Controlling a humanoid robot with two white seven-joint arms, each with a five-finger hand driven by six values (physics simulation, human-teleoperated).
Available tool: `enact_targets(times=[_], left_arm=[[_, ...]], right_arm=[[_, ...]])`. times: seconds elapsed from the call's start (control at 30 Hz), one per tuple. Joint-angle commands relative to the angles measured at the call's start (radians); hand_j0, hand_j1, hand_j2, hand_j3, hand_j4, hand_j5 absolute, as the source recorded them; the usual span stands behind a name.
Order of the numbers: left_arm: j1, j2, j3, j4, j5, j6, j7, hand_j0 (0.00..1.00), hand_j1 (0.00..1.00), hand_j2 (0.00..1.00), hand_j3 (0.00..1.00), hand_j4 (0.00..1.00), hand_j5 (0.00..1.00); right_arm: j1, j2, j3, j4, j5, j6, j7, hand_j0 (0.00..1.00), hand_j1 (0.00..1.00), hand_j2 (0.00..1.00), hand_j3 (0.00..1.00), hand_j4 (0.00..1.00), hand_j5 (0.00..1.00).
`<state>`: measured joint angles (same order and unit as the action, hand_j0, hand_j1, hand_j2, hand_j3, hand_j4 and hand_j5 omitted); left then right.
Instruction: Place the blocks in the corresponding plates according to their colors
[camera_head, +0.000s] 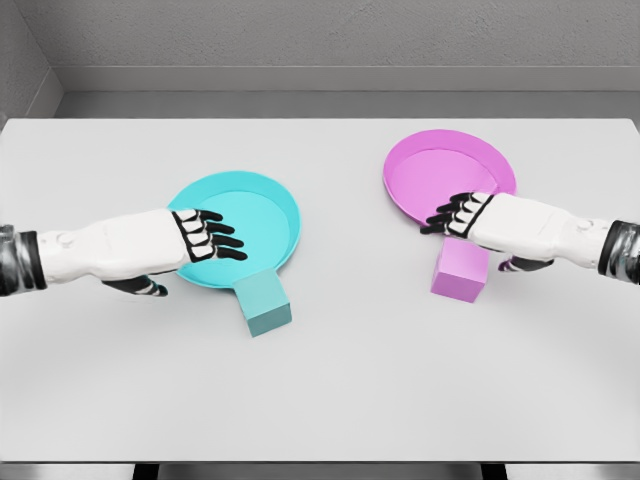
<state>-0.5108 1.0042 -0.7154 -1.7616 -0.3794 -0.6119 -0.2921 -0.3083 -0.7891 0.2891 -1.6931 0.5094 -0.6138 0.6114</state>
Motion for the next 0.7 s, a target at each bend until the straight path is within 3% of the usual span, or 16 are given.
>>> enact_targets(times=[0.0,0.1,0.13,0.2,0.33,0.6,0.67], left_arm=[[-0.003,-0.049,-0.021,0.004,0.002,0.001,-0.041,1.00,1.00,1.00,1.00,1.00,1.00],[-0.029,-0.065,-0.047,0.002,-0.006,0.001,-0.067,1.00,1.00,1.00,1.00,1.00,1.00],[-0.048,-0.091,-0.062,0.002,-0.010,0.001,-0.133,1.00,1.00,1.00,1.00,1.00,1.00],[-0.051,-0.134,-0.065,0.001,-0.010,0.001,-0.187,1.00,1.00,1.00,1.00,1.00,1.00],[-0.080,-0.202,-0.101,0.001,-0.010,0.001,-0.249,1.00,1.00,1.00,1.00,1.00,1.00],[-0.084,-0.243,-0.108,0.004,-0.012,0.001,-0.251,1.00,1.00,1.00,1.00,1.00,1.00],[-0.083,-0.243,-0.111,0.005,-0.012,0.001,-0.249,1.00,1.00,1.00,1.00,1.00,1.00]], right_arm=[[0.000,-0.030,0.038,-0.008,-0.003,0.003,0.000,1.00,1.00,1.00,1.00,1.00,1.00],[0.000,-0.047,0.038,-0.025,-0.003,0.003,0.000,1.00,1.00,1.00,1.00,1.00,1.00],[0.002,-0.058,0.038,-0.033,-0.003,0.003,0.000,1.00,1.00,1.00,1.00,1.00,1.00],[0.000,-0.058,0.039,-0.033,-0.003,0.003,0.000,1.00,1.00,1.00,1.00,1.00,1.00],[-0.002,-0.045,0.064,-0.033,0.086,0.003,0.000,1.00,1.00,1.00,1.00,1.00,1.00],[-0.002,-0.032,0.114,-0.033,0.164,0.003,0.000,1.00,1.00,1.00,1.00,1.00,1.00],[-0.006,-0.030,0.114,-0.033,0.169,0.003,0.000,0.92,0.92,0.92,0.92,0.92,0.92]])
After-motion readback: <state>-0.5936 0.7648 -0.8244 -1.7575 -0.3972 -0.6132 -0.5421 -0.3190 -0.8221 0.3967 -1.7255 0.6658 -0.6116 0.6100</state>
